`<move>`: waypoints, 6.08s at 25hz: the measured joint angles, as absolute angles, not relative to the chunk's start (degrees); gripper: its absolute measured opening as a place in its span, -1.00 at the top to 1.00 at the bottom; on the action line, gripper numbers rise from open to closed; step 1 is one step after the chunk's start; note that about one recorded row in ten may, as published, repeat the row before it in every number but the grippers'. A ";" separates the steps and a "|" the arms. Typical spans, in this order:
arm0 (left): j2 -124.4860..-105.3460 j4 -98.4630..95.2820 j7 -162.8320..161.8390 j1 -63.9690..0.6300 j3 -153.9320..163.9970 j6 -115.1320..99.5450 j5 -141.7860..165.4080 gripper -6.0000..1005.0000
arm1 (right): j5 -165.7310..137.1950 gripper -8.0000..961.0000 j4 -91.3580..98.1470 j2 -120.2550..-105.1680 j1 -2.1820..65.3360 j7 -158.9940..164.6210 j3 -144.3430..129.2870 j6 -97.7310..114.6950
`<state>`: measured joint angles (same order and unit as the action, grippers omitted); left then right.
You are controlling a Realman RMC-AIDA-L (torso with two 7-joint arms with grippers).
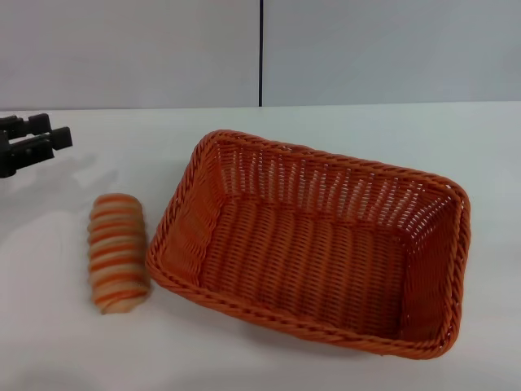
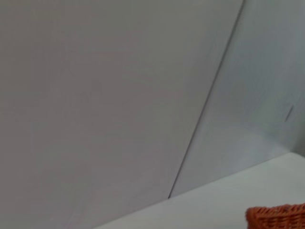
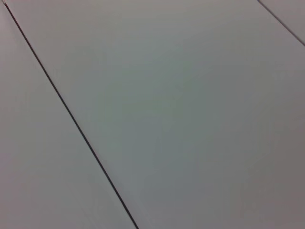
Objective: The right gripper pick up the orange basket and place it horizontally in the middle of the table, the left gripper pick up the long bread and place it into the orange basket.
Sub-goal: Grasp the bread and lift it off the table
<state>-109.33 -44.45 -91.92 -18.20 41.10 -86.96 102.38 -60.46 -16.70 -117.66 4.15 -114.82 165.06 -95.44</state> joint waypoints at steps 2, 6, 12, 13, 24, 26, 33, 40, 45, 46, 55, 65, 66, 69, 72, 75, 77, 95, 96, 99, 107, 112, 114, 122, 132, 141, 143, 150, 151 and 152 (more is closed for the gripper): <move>-109.63 -45.10 -93.54 -18.66 41.08 -86.45 104.67 0.09 | -60.46 0.10 -16.70 -117.65 4.05 -114.81 165.06 -95.20; -110.77 -46.36 -94.06 -19.24 41.04 -85.82 109.07 -0.32 | -60.53 0.11 -16.70 -117.60 4.00 -114.81 165.06 -94.40; -112.38 -48.05 -93.56 -19.24 41.17 -85.90 111.96 -0.53 | -60.82 0.10 -16.70 -117.59 4.25 -114.82 165.06 -93.64; -112.61 -48.21 -93.56 -19.22 41.18 -85.87 112.61 -0.56 | -60.82 0.10 -16.70 -117.59 4.29 -114.83 165.06 -93.62; -114.73 -48.33 -92.34 -18.51 41.22 -84.01 114.76 -0.65 | -61.24 0.11 -16.70 -117.59 4.63 -114.86 165.05 -92.25; -115.13 -48.34 -91.82 -18.38 41.14 -83.40 114.80 -0.65 | -61.87 0.10 -16.68 -117.62 4.86 -114.97 165.01 -92.19; -115.98 -48.16 -91.35 -18.46 41.88 -80.85 116.01 -0.65 | -62.60 0.10 -16.61 -117.89 5.27 -115.33 164.97 -91.65; -117.06 -47.84 -90.92 -18.82 41.79 -78.73 118.36 -0.65 | -62.66 0.10 -16.60 -117.93 5.27 -115.31 164.97 -91.64; -117.30 -47.58 -90.07 -18.92 41.78 -78.34 118.62 -0.64 | -63.28 0.10 -16.61 -117.89 5.37 -115.20 164.97 -91.73; -117.32 -47.48 -90.01 -18.94 41.78 -78.33 118.64 -0.64 | -63.51 0.10 -16.61 -117.85 5.41 -115.19 164.98 -91.75; -117.34 -46.11 -89.19 -18.98 41.74 -78.21 118.73 -0.64 | -64.05 0.12 -16.61 -117.86 5.61 -114.98 164.97 -92.05; -117.28 -44.71 -88.51 -19.01 41.75 -78.12 118.88 -0.64 | -64.87 0.14 -16.61 -117.81 5.71 -114.90 164.97 -92.12; -117.28 -44.71 -88.51 -19.00 41.74 -78.11 118.99 -0.64 | -64.91 0.14 -16.62 -117.80 5.71 -114.90 164.97 -92.12; -117.33 -44.71 -88.50 -19.04 41.75 -78.11 119.24 -0.64 | -65.33 0.14 -16.61 -117.74 5.77 -114.88 164.97 -92.12; -117.33 -44.65 -88.50 -19.08 41.78 -78.11 119.26 -0.64 | -65.58 0.14 -16.62 -117.70 5.82 -114.87 164.97 -92.12; -117.33 -44.58 -88.45 -19.08 41.83 -78.11 119.27 -0.64 | -65.59 0.14 -16.62 -117.68 5.82 -114.87 164.97 -92.12; -117.33 -44.56 -88.42 -19.08 41.94 -78.12 119.27 -0.63 | -65.60 0.14 -16.61 -117.68 5.79 -114.87 164.97 -92.12; -117.60 -44.56 -88.33 -19.00 43.83 -77.21 119.13 -0.50 | -65.56 0.14 -16.61 -117.94 5.41 -114.79 164.97 -92.11; -117.60 -44.56 -88.33 -18.93 43.75 -77.30 119.02 -0.46 | -65.53 0.14 -16.61 -117.95 5.39 -114.79 164.97 -92.11; -117.73 -44.79 -88.10 -18.77 43.56 -77.96 118.80 -0.36 | -65.37 0.14 -16.58 -118.02 5.32 -114.78 164.97 -92.11; -117.86 -44.56 -87.25 -18.78 43.38 -78.93 118.49 -0.25 | -64.96 0.14 -15.23 -117.65 5.24 -114.78 164.97 -92.11; -117.86 -44.56 -87.06 -18.48 43.34 -78.73 117.75 -0.17 | -64.94 0.14 -15.20 -117.63 5.26 -114.78 164.97 -92.11; -117.86 -44.55 -87.06 -18.41 43.33 -78.68 117.52 -0.13 | -64.94 0.14 -15.20 -117.61 5.27 -114.78 164.97 -92.11; -117.86 -44.55 -87.06 -18.37 43.32 -78.78 117.28 0.00 | -64.94 0.14 -15.20 -117.59 5.28 -114.78 164.97 -92.11; -117.86 -44.62 -87.14 -18.37 43.33 -78.87 117.24 0.20 | -64.94 0.14 -15.20 -117.63 5.28 -114.78 164.97 -92.11; -117.86 -44.64 -87.21 -18.37 43.33 -78.91 117.24 0.29 | -64.95 0.14 -15.20 -117.68 5.36 -114.78 164.97 -92.11; -117.86 -44.65 -87.25 -18.31 43.33 -78.92 117.24 0.33 | -64.95 0.14 -15.20 -117.68 5.36 -114.78 164.97 -92.11; -117.86 -44.64 -87.28 -18.22 43.33 -78.91 117.24 0.44 | -64.95 0.14 -15.20 -117.68 5.37 -114.78 164.97 -92.11; -117.86 -44.62 -87.28 -18.21 43.33 -78.89 117.24 0.46 | -64.95 0.14 -15.20 -117.68 5.38 -114.78 164.97 -92.11; -117.86 -44.60 -87.27 -18.21 43.33 -78.87 117.24 0.47 | -64.95 0.14 -15.21 -117.68 5.41 -114.78 164.97 -92.11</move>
